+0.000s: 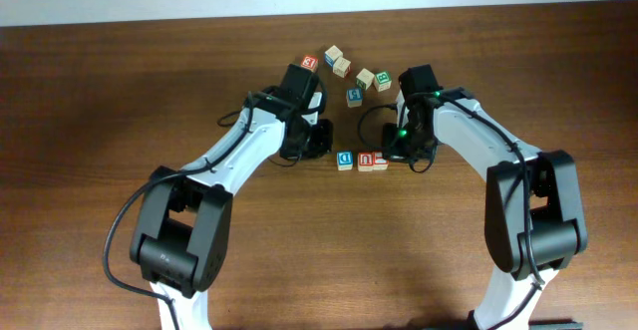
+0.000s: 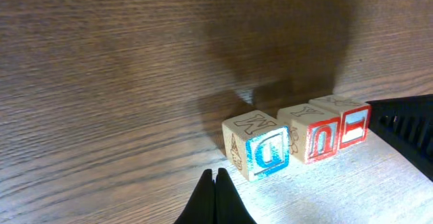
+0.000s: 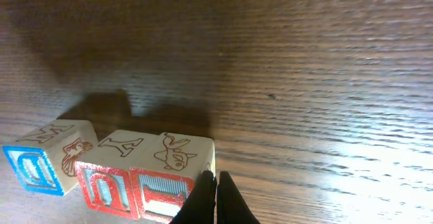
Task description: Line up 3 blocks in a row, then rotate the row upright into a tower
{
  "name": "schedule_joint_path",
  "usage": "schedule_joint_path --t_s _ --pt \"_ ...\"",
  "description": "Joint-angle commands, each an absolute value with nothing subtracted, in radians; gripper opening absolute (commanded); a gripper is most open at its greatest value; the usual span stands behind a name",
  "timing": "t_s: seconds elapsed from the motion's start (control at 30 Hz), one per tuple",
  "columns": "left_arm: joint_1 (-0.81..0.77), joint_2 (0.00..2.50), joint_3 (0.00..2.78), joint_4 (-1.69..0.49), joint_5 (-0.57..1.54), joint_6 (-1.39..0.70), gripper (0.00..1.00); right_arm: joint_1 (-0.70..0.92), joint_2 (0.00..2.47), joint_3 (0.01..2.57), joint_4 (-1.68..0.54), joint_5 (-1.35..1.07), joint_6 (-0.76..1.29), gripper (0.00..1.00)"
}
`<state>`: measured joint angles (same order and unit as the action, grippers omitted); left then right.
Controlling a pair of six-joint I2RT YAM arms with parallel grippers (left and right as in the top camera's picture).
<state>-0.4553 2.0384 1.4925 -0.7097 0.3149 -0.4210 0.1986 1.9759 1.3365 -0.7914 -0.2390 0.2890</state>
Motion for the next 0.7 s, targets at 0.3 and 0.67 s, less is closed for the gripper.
schedule_joint_path --t_s 0.3,0.67 --pt "-0.456 2.048 1.506 -0.707 0.307 -0.434 0.0 0.226 1.99 1.328 -0.791 -0.303 0.287 0.05" --pt "-0.456 2.048 1.506 -0.714 0.307 -0.433 0.0 0.231 1.99 1.331 -0.721 -0.337 0.239 0.06"
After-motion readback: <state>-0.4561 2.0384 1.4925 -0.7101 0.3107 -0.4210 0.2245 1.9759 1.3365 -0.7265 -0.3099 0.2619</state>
